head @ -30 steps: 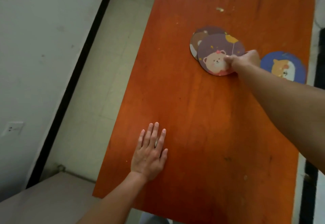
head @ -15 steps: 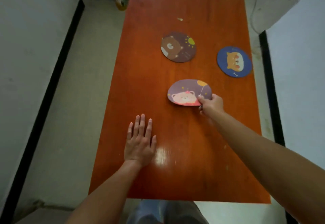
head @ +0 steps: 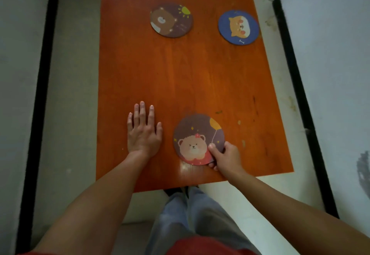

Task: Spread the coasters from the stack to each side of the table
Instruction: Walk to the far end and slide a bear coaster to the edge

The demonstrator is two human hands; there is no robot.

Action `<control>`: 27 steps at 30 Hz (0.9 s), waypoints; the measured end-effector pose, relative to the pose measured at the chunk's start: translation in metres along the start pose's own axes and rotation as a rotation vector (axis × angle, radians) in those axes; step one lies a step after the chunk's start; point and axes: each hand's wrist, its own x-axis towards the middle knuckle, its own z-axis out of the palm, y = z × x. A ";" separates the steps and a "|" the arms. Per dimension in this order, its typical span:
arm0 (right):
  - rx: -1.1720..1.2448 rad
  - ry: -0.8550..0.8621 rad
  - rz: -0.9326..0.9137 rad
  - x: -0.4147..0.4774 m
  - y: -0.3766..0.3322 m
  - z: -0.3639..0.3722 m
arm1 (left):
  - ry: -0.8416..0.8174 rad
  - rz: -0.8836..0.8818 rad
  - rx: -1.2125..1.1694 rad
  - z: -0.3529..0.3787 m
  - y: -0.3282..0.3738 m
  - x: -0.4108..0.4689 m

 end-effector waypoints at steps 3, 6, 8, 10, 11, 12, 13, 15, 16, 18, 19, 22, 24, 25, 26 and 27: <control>-0.069 -0.002 -0.029 -0.009 0.011 -0.001 | 0.009 0.001 0.003 0.001 0.000 0.000; -0.091 -0.012 -0.053 -0.013 0.014 -0.004 | 0.002 0.007 0.017 0.000 0.001 -0.001; -0.098 -0.018 -0.057 -0.014 0.018 -0.005 | -0.019 0.006 0.020 -0.003 0.003 -0.002; -0.149 0.001 -0.070 -0.017 0.024 -0.006 | -0.043 0.008 0.025 -0.008 0.007 -0.006; -0.192 0.017 -0.081 -0.018 0.027 -0.006 | -0.050 0.023 0.032 -0.010 0.011 -0.011; -0.233 0.031 -0.092 -0.020 0.030 -0.006 | -0.054 0.056 0.036 -0.012 0.016 -0.019; -0.265 0.040 -0.104 -0.021 0.032 -0.006 | -0.058 0.103 0.032 -0.012 0.021 -0.029; -0.326 0.050 -0.133 -0.021 0.034 -0.008 | -0.071 0.204 0.008 -0.009 0.033 -0.053; -0.363 0.061 -0.147 -0.021 0.034 -0.009 | -0.080 0.241 -0.001 -0.007 0.037 -0.065; -0.417 0.093 -0.167 -0.021 0.031 -0.013 | -0.103 0.265 -0.005 -0.004 0.043 -0.083; -0.427 0.110 -0.172 -0.020 0.030 -0.014 | -0.113 0.261 -0.004 -0.002 0.045 -0.088; -0.459 0.141 -0.189 -0.019 0.027 -0.018 | -0.124 0.235 -0.001 0.000 0.048 -0.095; -0.496 0.127 -0.193 -0.019 0.029 -0.019 | -0.141 0.229 -0.006 0.000 0.051 -0.096; -0.513 0.116 -0.194 -0.018 0.031 -0.020 | -0.142 0.235 -0.006 0.000 0.051 -0.097; -0.525 0.102 -0.193 -0.018 0.033 -0.020 | -0.142 0.244 -0.009 0.000 0.051 -0.098; -0.530 0.089 -0.191 -0.018 0.036 -0.020 | -0.141 0.253 -0.014 0.000 0.050 -0.099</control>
